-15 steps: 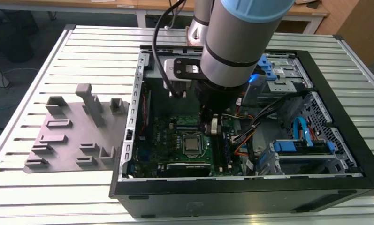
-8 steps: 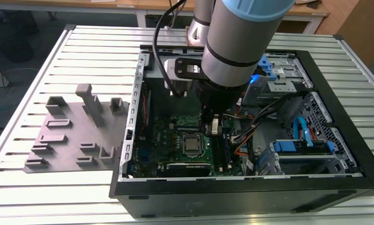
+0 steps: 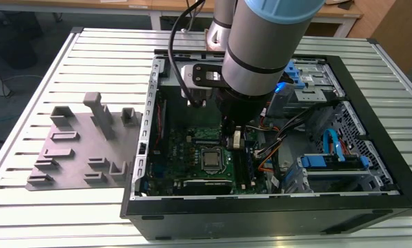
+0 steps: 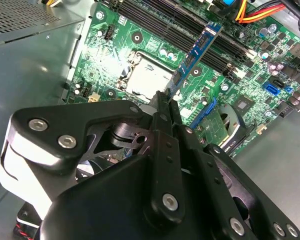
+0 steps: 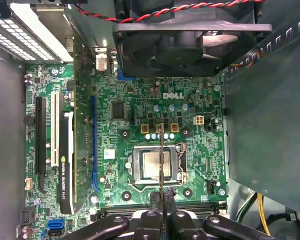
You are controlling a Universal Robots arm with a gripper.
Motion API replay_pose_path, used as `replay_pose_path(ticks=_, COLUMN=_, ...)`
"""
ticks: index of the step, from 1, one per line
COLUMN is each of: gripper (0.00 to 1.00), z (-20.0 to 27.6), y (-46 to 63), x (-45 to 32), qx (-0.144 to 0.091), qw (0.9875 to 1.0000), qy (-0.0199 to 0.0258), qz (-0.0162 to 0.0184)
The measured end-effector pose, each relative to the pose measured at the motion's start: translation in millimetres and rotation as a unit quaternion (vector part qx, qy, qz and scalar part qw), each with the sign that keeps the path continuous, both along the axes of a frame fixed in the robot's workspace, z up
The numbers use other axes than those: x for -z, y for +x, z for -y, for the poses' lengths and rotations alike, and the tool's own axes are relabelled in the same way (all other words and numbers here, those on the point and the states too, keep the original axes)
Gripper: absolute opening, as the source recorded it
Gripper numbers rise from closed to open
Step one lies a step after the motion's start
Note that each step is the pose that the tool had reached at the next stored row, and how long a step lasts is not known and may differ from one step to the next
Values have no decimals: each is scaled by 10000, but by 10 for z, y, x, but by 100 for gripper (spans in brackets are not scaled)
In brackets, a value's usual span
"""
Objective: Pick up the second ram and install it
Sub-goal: 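Insert the second ram into the second slot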
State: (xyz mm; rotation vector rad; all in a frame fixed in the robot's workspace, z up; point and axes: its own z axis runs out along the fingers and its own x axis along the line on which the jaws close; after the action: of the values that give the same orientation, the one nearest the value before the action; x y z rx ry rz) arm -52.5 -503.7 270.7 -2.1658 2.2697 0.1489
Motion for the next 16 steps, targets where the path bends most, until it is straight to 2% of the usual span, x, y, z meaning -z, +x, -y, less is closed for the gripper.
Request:
replay_pose_path(ticks=5, gripper=11, z=0, y=0, x=0, qx=39, qw=10000, qy=-1, qz=0)
replay_pose_path(ticks=9, gripper=11, z=0, y=0, x=0, qx=298, qw=9996, qy=-7, qz=0)
replay_pose_path(ticks=16, gripper=11, z=0, y=0, x=2, qx=846, qw=9964, qy=-7, qz=-1)
